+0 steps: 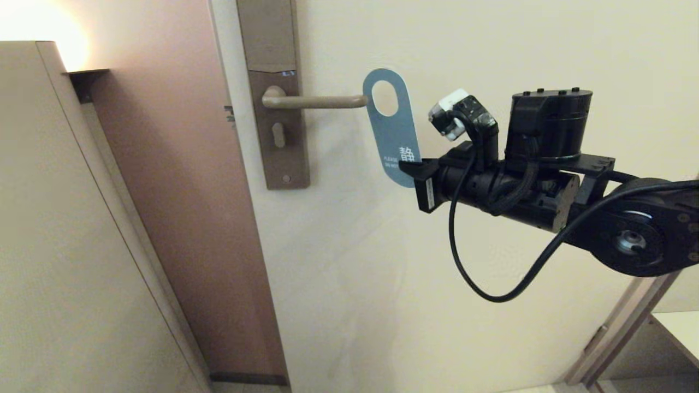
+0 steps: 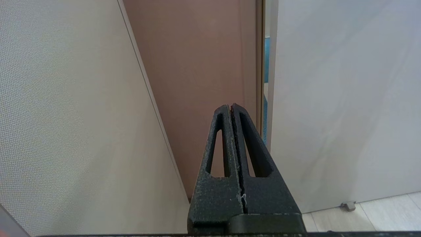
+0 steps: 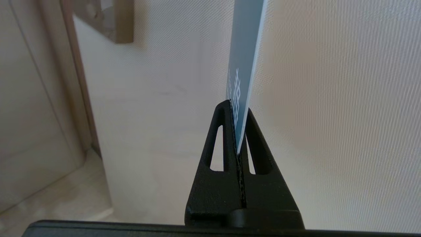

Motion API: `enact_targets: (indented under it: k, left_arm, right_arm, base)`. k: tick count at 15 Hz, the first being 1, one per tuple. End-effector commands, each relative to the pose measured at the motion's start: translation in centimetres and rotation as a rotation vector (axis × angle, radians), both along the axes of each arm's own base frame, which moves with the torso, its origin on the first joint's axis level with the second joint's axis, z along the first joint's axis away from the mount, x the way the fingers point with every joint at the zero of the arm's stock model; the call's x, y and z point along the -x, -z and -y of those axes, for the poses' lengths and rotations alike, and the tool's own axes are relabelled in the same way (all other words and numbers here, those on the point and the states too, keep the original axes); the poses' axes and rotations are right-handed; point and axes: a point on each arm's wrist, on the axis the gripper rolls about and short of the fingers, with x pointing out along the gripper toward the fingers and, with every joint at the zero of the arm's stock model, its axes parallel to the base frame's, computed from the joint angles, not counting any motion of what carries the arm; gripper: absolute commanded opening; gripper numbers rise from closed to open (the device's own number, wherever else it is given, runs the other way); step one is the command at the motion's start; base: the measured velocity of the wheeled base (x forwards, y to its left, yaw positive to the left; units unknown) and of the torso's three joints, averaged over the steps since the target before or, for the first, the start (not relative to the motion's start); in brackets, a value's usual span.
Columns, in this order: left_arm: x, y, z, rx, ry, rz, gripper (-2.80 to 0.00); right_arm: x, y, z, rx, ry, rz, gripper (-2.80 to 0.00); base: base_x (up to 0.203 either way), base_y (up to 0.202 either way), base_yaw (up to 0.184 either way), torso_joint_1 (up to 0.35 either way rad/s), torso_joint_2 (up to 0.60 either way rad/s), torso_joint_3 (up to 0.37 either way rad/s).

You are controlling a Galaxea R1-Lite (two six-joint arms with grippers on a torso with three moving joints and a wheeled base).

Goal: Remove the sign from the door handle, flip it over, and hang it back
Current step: Hang the sign back with the other side facing out

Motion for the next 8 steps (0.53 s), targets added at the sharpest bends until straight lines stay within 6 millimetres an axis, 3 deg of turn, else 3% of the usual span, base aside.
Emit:
enact_targets:
  k: [1,8]
  left_arm:
    - [-0.01,0.00,0.00,-0.001,0.000,-0.001,-2.80]
    - [-0.01,0.00,0.00,-0.001,0.000,-0.001,-2.80]
  right_arm:
    - [-0.71,0.14,-0.45,-0.001,-0.001,0.004,-2.80]
    - [-1.25,0.34,-0.95,-0.003,-0.008,0.003,-2.80]
  base:
    - [0.000,0.000,0.000,0.000,0.00,0.000]
    - [0.000,0.000,0.000,0.000,0.00,0.000]
